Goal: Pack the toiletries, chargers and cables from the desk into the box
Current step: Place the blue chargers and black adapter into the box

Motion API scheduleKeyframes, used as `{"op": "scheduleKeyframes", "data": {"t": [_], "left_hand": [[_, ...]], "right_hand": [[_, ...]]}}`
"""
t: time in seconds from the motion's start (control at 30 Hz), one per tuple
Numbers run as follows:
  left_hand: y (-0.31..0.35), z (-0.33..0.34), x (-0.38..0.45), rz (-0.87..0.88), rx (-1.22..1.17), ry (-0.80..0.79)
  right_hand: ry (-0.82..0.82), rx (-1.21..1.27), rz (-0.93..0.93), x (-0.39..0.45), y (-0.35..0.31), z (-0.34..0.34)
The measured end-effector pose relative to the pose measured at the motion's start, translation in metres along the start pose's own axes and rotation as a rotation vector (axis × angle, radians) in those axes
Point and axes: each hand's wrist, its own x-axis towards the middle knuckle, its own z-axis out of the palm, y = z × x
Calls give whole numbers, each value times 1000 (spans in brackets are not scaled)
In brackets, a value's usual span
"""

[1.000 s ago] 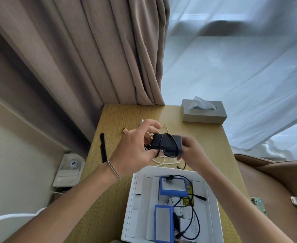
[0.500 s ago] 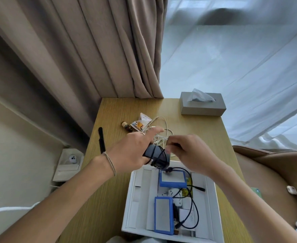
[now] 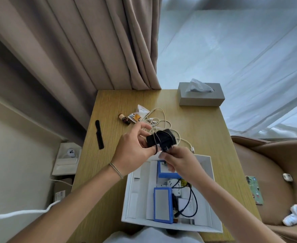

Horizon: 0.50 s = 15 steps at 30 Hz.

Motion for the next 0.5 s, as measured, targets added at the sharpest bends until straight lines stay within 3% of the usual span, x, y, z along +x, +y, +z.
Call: {"op": "scheduleKeyframes", "data": {"t": [0.13, 0.27, 0.37, 0.5], "left_hand": [[-10, 22, -15, -18, 92, 60], [-11, 37, -24, 4, 193, 87], [-8, 47, -31, 32, 267, 71], [-8, 56, -41, 10, 131, -21]], "right_hand": [[23, 193, 71, -8, 1, -2], [-35, 231, 134, -16, 10, -5], [47, 284, 188, -20, 12, -6], [134, 290, 224, -24, 16, -12]]}}
